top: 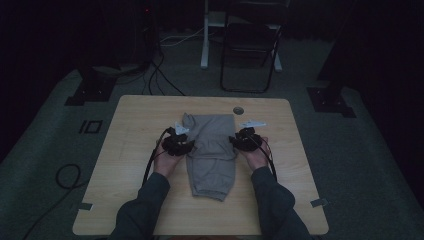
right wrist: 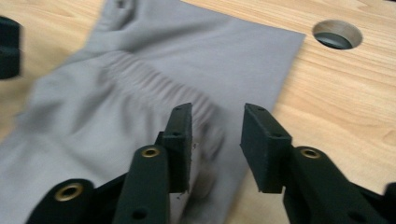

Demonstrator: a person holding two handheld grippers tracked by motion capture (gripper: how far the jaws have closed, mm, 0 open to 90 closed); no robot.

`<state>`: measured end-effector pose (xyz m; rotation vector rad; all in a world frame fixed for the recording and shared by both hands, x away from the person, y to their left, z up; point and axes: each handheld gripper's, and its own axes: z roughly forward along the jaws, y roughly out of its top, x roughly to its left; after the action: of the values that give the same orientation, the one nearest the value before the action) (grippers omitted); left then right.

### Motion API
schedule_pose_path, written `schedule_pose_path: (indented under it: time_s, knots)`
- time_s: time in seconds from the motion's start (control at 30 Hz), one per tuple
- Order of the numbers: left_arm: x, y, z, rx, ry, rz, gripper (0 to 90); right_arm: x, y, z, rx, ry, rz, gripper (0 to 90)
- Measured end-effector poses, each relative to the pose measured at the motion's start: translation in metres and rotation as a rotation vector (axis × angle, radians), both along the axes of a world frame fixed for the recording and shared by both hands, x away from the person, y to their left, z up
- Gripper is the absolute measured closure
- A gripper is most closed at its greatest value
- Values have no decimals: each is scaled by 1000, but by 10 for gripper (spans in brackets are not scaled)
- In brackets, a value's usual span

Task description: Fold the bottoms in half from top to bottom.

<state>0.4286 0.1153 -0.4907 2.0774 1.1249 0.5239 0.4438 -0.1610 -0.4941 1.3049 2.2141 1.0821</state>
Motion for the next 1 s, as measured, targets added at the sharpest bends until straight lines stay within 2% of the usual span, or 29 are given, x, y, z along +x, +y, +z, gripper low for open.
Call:
schedule_pose_path:
  time_s: [0.13, 0.2, 0.33, 0.4, 0.57, 0.6, 0.7, 0.83, 0.9, 0.93, 1.0]
  knots:
    - [23, -11, -5, 28, 26, 10, 627, 23, 7, -9, -53, 41, -23, 717]
    - [31, -17, -11, 53, 52, 13, 654, 32, 11, -16, -84, 67, -27, 740]
    - [39, -25, -27, 106, 96, 26, 686, 40, 16, -33, -143, 109, -27, 776]
    - [36, -26, -28, 111, 95, 18, 685, 39, 15, -33, -132, 109, -25, 769]
    - [28, -24, -24, 89, 80, -1, 657, 36, 14, -29, -114, 113, 6, 741]
    - [26, -23, -23, 79, 75, -8, 640, 35, 12, -26, -73, 125, 25, 720]
    - [16, -20, -20, 65, 58, -32, 625, 31, 10, -21, 3, 137, 54, 706]
    - [5, -19, -19, 61, 42, -53, 619, 22, 11, -19, 13, 124, 98, 681]
    - [2, -17, -18, 53, 38, -48, 617, 19, 8, -17, 8, 105, 78, 668]
    - [2, -15, -17, 51, 36, -45, 617, 18, 6, -15, 10, 100, 50, 663]
    - [3, -13, -15, 43, 32, -30, 618, 20, 0, -11, 36, 86, 9, 644]
